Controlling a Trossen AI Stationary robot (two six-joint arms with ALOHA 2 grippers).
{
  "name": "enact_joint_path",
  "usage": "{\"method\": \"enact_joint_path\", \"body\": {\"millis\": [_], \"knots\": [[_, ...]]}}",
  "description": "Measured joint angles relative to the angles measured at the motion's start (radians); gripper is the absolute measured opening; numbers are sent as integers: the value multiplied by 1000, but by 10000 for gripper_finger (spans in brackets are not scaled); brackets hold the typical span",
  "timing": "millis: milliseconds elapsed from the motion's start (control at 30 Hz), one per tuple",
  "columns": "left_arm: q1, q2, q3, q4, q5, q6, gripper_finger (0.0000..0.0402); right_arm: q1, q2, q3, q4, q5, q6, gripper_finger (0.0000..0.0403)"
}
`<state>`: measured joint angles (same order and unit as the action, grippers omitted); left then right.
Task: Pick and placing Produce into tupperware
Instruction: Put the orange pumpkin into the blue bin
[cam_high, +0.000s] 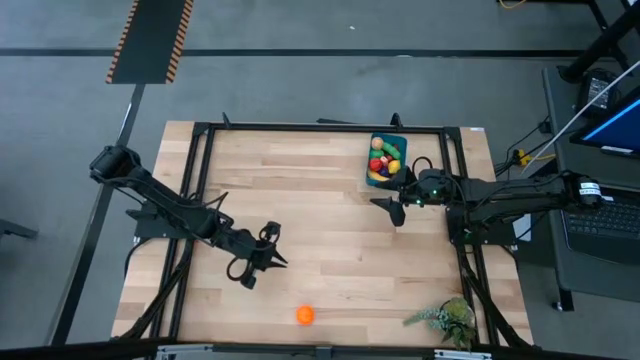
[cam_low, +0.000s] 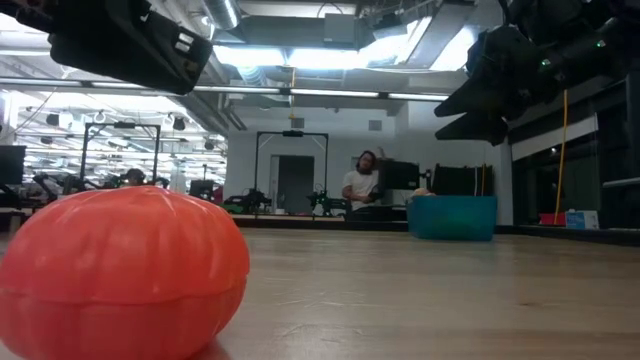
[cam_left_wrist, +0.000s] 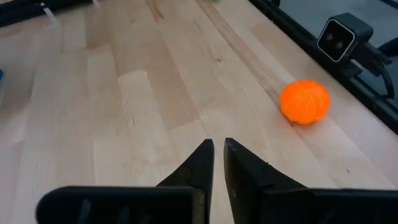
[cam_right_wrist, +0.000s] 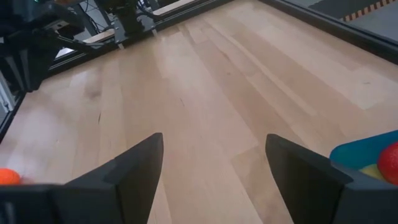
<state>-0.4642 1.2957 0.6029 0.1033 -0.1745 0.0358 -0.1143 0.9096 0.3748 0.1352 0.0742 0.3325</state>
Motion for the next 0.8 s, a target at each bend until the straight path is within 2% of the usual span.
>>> {"method": "enact_joint_path", "body": {"millis": [100,200,333,500,533,667,800], "knots": [[0,0,0,1,0,-3,31,0,0,0,0,0,0,284],[0,0,0,6,-21,-37,53,0,0,0,0,0,0,284],[0,0,0,4,-26,-57,111,0,0,0,1,-10,3,284],[0,0,0,1,-27,-47,202,0,0,0,1,-47,6,284],[0,0,0,-1,-41,-46,220,0,0,0,2,-48,6,284],[0,-1,-1,-33,-218,-79,277,0,0,0,3,-48,6,284],[-2,-1,-2,-38,-242,-122,306,0,0,0,3,-48,7,284]]}}
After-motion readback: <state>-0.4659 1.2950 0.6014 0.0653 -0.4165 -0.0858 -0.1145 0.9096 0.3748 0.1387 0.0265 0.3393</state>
